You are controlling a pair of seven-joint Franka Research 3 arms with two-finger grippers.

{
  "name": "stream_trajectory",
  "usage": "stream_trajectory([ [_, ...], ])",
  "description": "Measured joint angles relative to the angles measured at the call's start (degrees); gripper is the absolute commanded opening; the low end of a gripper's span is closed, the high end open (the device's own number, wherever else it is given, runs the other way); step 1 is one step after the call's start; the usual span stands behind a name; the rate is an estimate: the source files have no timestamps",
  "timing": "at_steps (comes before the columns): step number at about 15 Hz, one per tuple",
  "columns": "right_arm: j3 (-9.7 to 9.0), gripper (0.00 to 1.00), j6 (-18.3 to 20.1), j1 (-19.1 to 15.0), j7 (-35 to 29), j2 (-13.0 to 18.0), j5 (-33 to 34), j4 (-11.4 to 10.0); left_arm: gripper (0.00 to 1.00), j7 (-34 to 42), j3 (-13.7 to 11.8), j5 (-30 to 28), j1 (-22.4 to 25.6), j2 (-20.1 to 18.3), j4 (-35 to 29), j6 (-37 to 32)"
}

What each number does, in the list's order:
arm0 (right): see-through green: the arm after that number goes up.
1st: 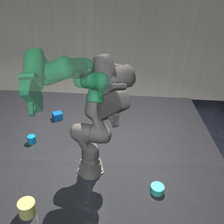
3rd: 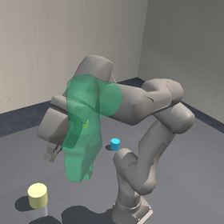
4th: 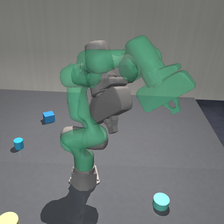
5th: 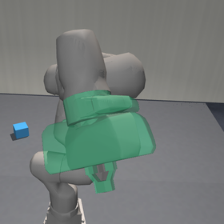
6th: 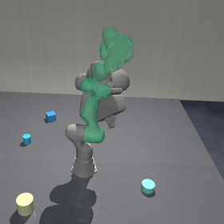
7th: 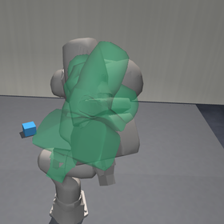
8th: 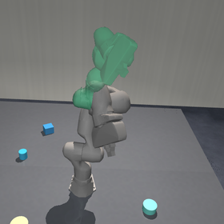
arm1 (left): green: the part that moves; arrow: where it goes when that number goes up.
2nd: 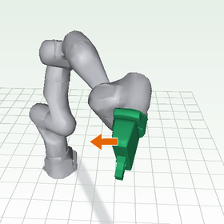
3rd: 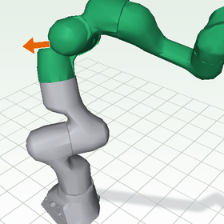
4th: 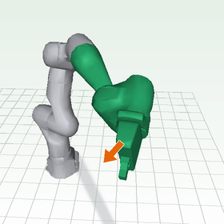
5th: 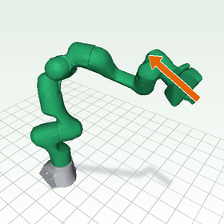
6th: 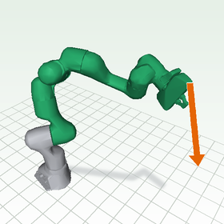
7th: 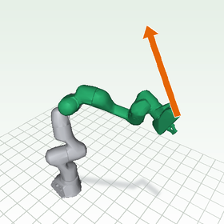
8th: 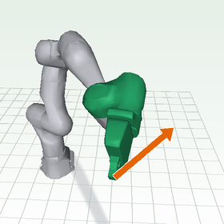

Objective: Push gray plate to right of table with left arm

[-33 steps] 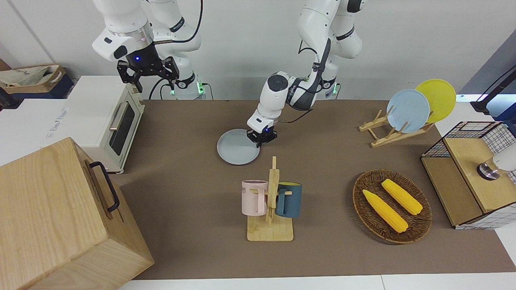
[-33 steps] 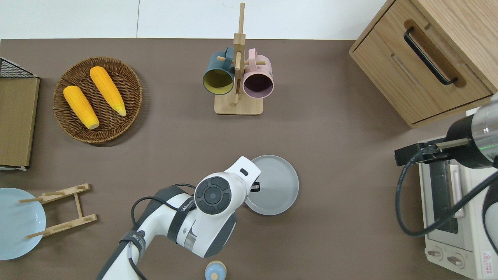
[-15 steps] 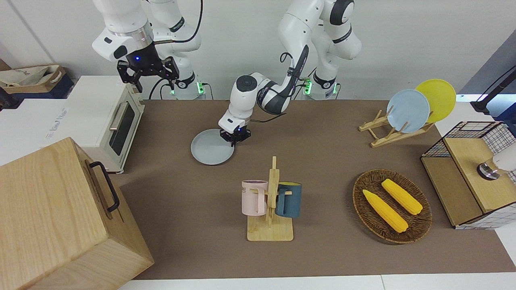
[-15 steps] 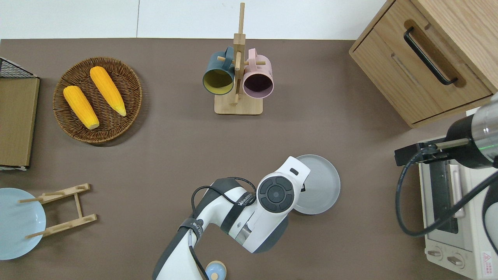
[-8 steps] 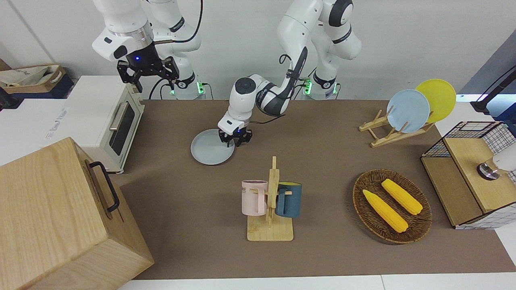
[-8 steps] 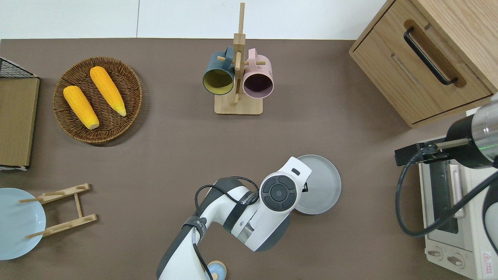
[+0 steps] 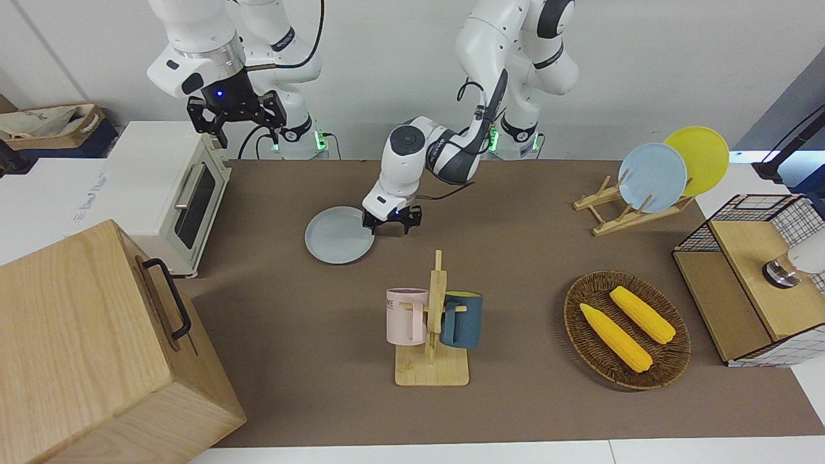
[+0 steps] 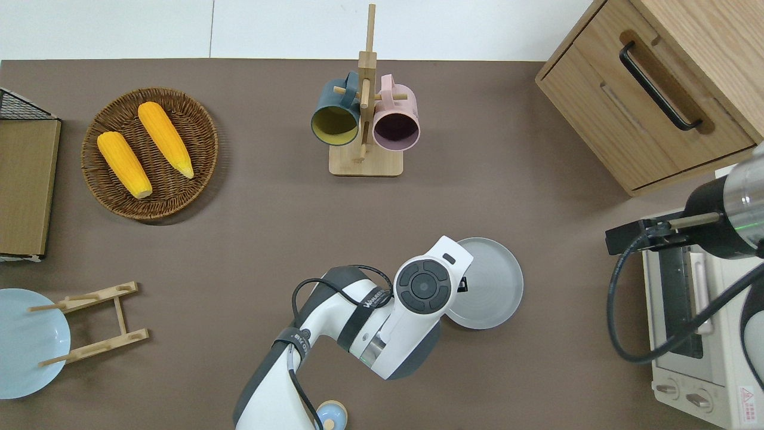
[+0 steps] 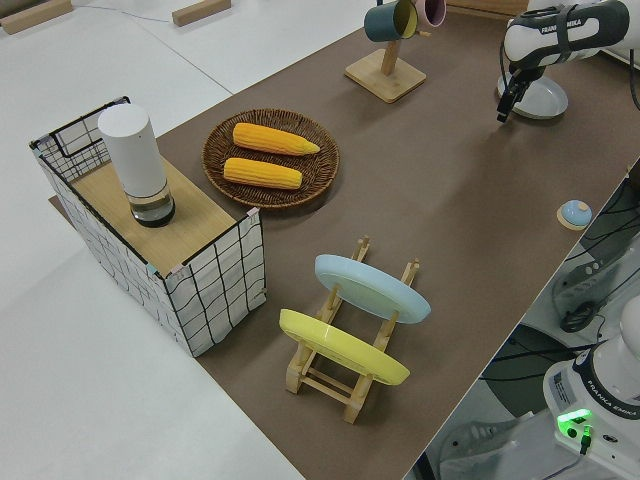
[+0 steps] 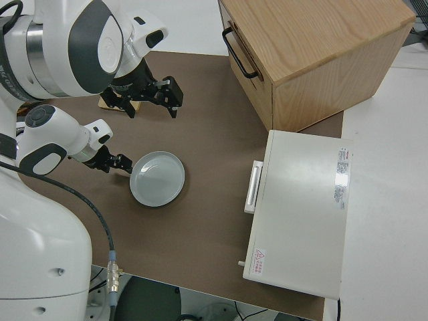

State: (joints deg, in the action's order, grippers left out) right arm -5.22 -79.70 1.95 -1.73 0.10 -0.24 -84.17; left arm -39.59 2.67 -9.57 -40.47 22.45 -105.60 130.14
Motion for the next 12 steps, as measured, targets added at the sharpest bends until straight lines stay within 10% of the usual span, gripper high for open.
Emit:
stream_trajectory([
  [12, 0.0, 0.983, 0.0, 0.0, 0.0, 0.0, 0.0, 0.0, 0.99, 13.7, -0.6, -0.6, 15.2, -13.9, 0.3, -23.7],
])
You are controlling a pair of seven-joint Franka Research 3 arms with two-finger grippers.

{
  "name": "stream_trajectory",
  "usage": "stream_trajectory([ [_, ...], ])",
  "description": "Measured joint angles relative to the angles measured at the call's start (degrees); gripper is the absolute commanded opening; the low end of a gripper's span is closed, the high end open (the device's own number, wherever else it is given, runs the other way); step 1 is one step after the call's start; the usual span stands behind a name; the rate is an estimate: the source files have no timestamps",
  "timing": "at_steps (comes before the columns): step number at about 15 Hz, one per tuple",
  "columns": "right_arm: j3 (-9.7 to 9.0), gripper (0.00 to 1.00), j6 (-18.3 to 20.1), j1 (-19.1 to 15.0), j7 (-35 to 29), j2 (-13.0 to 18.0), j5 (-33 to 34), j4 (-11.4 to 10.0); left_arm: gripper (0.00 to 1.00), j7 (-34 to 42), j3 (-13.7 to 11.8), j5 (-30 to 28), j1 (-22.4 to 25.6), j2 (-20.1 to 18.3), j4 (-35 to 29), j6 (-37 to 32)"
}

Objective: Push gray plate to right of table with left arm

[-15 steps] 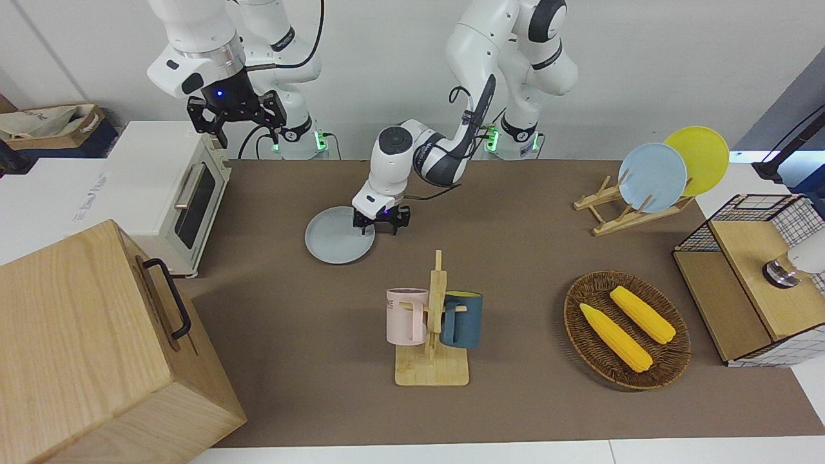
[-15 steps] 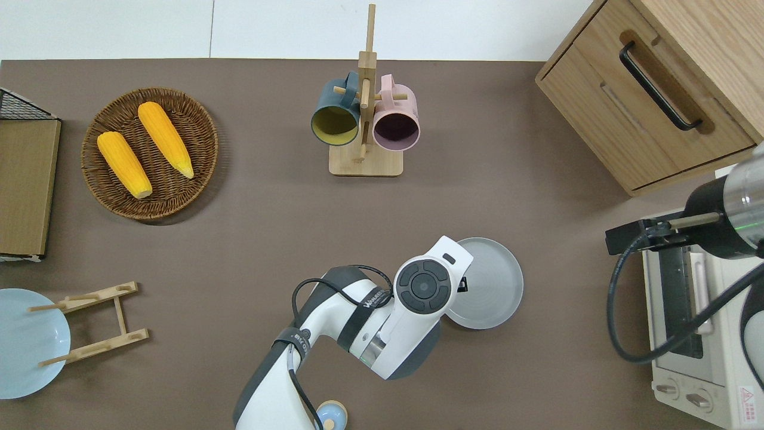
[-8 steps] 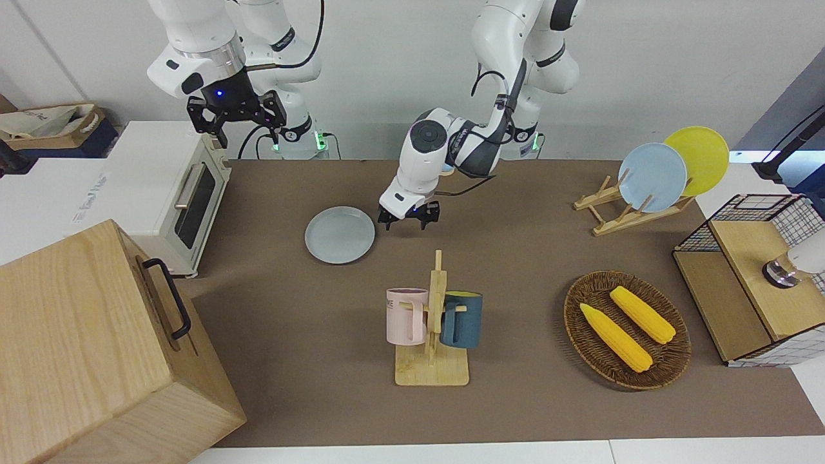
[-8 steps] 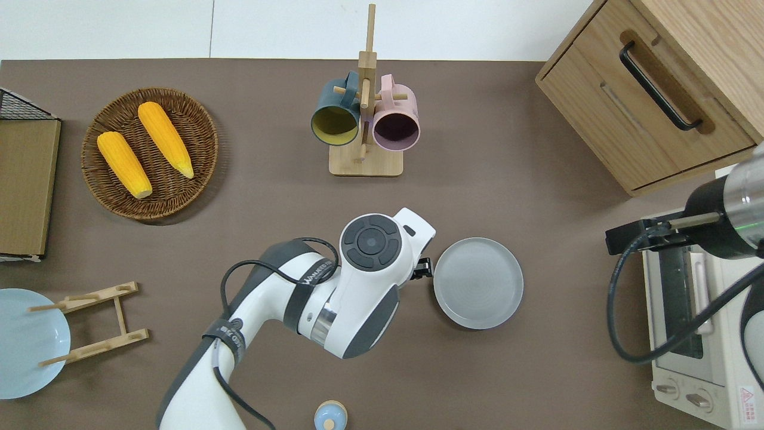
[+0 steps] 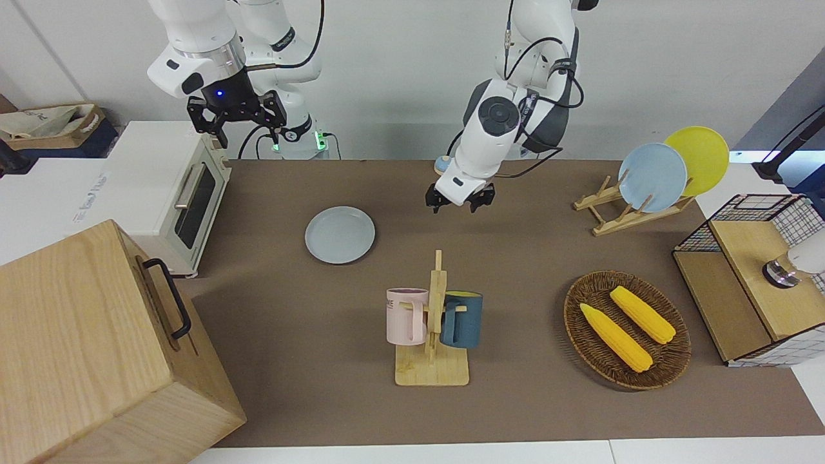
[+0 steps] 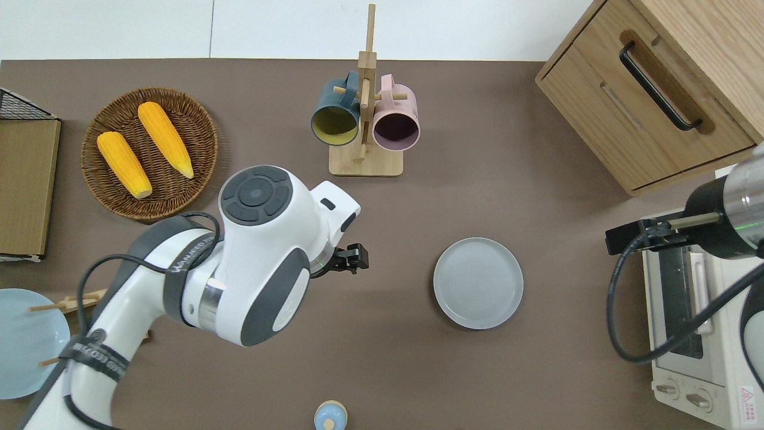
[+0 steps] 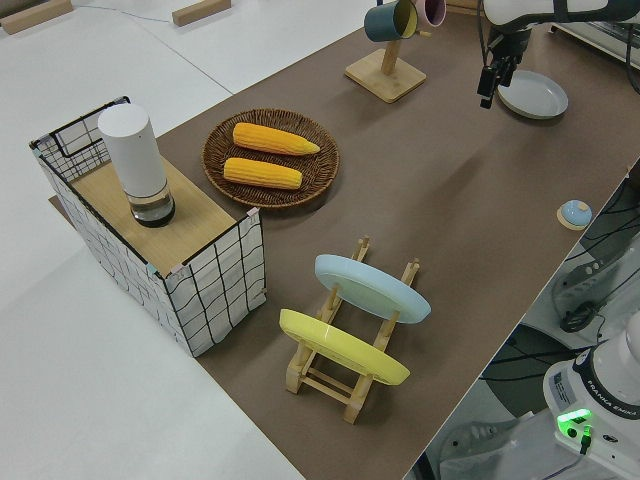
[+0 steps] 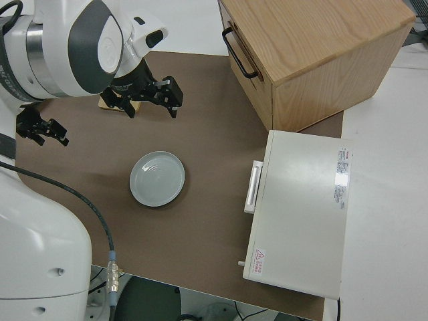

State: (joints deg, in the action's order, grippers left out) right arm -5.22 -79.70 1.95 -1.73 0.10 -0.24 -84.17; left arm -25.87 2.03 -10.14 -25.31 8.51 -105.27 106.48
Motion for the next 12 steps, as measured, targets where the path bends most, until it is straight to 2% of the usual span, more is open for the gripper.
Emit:
stream_trajectory([
  [3, 0.0, 0.983, 0.0, 0.0, 0.0, 0.0, 0.0, 0.0, 0.99, 5.5, -0.2, 2.4, 6.3, -4.4, 0.1, -5.3],
  [7, 0.0, 0.983, 0.0, 0.0, 0.0, 0.0, 0.0, 0.0, 0.99, 10.7, -0.5, 4.1, 13.8, -8.6, 0.1, -7.4],
  [10, 0.0, 0.983, 0.0, 0.0, 0.0, 0.0, 0.0, 0.0, 0.99, 14.4, -0.6, 6.4, 16.5, -9.3, 1.6, -9.6],
  [12, 0.0, 0.983, 0.0, 0.0, 0.0, 0.0, 0.0, 0.0, 0.99, 16.1, -0.6, 8.0, 17.4, -9.4, 5.3, -12.7],
])
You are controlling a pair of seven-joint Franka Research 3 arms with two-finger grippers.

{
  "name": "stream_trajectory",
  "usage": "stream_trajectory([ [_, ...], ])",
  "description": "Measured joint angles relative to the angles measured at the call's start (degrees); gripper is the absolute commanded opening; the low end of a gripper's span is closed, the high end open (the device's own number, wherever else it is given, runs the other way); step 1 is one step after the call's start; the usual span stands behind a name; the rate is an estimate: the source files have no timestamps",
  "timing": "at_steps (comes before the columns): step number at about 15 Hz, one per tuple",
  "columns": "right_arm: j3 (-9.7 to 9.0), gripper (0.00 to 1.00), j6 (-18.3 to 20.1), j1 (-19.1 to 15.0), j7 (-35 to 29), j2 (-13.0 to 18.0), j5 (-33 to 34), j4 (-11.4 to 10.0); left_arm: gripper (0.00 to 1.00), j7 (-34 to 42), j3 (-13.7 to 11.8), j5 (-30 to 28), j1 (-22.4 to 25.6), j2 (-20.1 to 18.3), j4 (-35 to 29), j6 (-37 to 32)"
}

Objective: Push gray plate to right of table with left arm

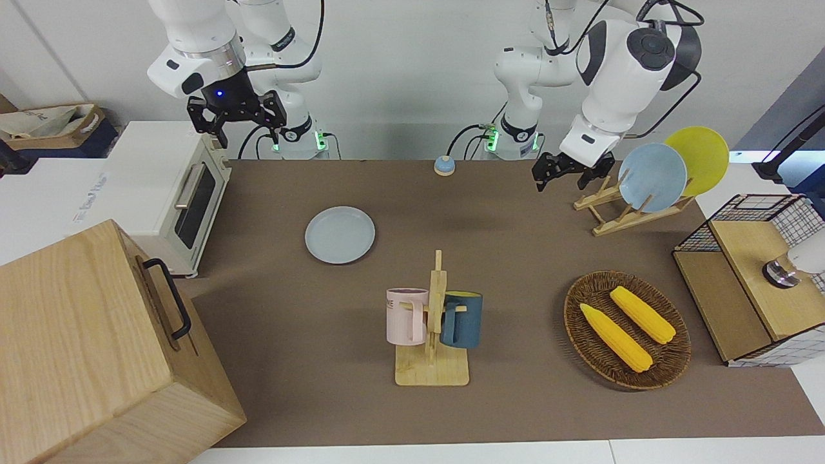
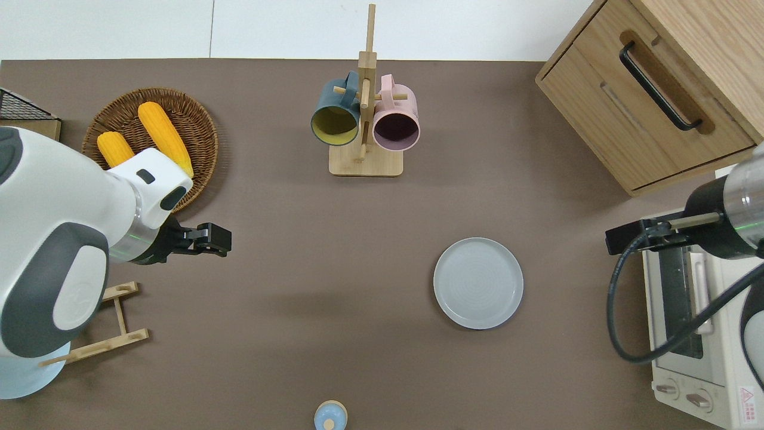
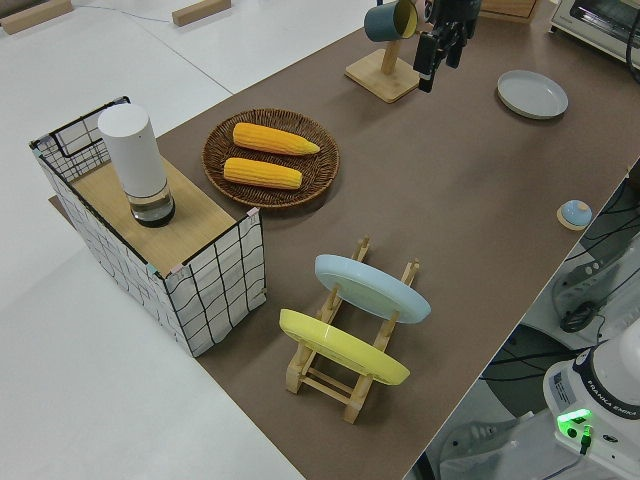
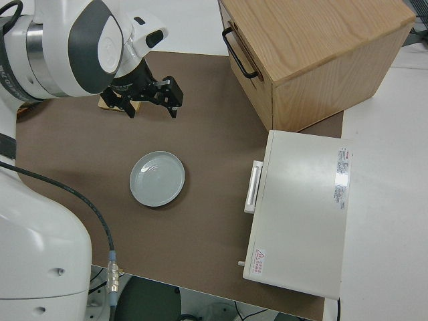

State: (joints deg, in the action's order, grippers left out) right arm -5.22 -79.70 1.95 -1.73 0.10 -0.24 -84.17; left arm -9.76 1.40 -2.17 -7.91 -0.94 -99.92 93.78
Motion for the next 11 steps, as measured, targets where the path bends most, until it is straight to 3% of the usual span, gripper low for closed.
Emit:
stream_trajectory([
  [3, 0.0, 0.983, 0.0, 0.0, 0.0, 0.0, 0.0, 0.0, 0.99, 6.5, -3.8, 0.8, 0.2, -0.1, 4.8, -4.2],
  [7, 0.0, 0.983, 0.0, 0.0, 0.0, 0.0, 0.0, 0.0, 0.99, 12.2, -8.5, 0.8, 0.3, -0.1, 6.7, -6.1],
  [11, 0.0, 0.983, 0.0, 0.0, 0.0, 0.0, 0.0, 0.0, 0.99, 13.7, -9.4, 0.8, 0.5, -0.1, 8.4, -7.7],
])
